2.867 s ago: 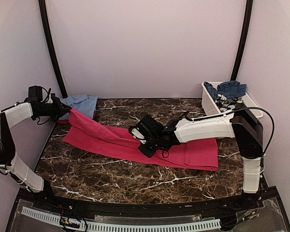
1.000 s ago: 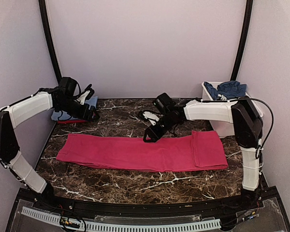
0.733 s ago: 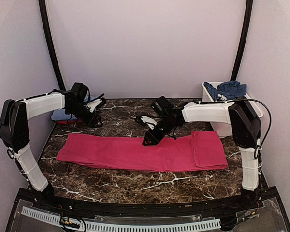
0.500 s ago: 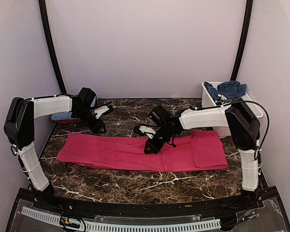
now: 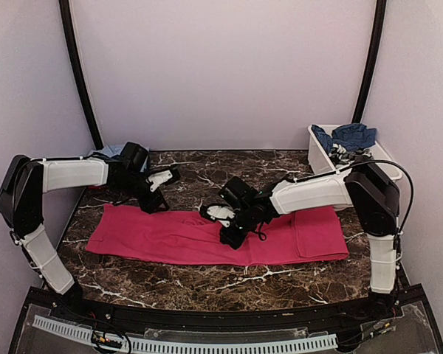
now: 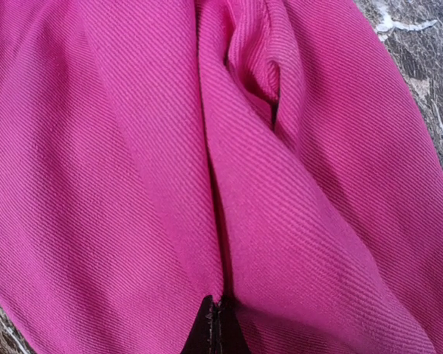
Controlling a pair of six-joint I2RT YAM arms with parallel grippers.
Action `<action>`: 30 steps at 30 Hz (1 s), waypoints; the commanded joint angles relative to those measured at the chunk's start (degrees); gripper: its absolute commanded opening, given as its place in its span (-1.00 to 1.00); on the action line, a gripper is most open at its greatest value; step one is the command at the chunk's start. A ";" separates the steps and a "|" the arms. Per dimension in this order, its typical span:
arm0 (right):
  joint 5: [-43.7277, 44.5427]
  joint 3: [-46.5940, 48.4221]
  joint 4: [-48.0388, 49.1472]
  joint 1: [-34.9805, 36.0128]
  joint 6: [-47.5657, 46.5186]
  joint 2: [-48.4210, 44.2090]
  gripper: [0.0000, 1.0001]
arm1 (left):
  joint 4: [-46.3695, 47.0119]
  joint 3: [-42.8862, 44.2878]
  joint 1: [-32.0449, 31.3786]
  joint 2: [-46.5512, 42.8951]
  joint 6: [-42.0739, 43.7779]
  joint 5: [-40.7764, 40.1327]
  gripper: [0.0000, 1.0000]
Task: Fold and stack the mixed laundry pile
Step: Smooth out the 1/3-rectangle-folded trousers at the center of the board.
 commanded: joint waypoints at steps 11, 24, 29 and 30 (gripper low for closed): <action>3.02 -5.13 3.87 0.75 3.27 -2.94 -1.00 | 9.38 2.48 -9.66 3.96 11.51 8.50 -0.22; 4.94 -8.48 6.45 0.84 5.52 -9.26 -0.77 | 8.83 1.15 -9.93 8.23 15.14 7.30 -0.37; 6.67 -12.77 5.20 0.78 8.60 -19.05 -0.36 | 7.17 1.79 -9.93 10.11 17.00 5.18 -0.52; 7.35 -13.65 4.49 0.77 9.18 -21.07 -0.31 | 7.02 1.94 -9.93 10.67 17.12 4.96 -0.52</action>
